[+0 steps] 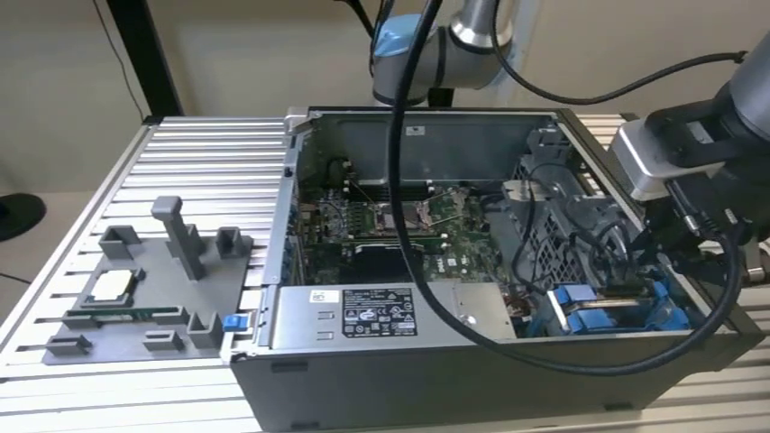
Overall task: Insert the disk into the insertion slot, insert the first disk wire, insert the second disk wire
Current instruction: 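Insert the second disk wire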
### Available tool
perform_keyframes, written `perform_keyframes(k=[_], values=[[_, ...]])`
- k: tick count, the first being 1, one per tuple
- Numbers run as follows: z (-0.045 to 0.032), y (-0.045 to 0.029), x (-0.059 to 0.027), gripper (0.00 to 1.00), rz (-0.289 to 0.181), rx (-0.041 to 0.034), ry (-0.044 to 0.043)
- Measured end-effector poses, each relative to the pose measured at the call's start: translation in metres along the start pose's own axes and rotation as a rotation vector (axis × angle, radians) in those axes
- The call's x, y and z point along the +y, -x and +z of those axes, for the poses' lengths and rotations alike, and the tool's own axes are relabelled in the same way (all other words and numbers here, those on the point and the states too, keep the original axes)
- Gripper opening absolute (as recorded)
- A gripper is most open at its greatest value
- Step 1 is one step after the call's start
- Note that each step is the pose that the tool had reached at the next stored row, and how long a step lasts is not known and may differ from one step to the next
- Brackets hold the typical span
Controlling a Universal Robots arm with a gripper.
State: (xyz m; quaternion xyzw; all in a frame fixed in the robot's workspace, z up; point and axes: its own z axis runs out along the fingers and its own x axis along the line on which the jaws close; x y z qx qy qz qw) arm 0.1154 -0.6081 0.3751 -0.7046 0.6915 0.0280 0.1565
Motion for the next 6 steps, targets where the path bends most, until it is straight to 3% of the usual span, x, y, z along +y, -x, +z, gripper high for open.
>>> perform_keyframes(k=[6], values=[[-0.0001,0.0,-0.0001,1.0,0.0,0.0004,0.0001]])
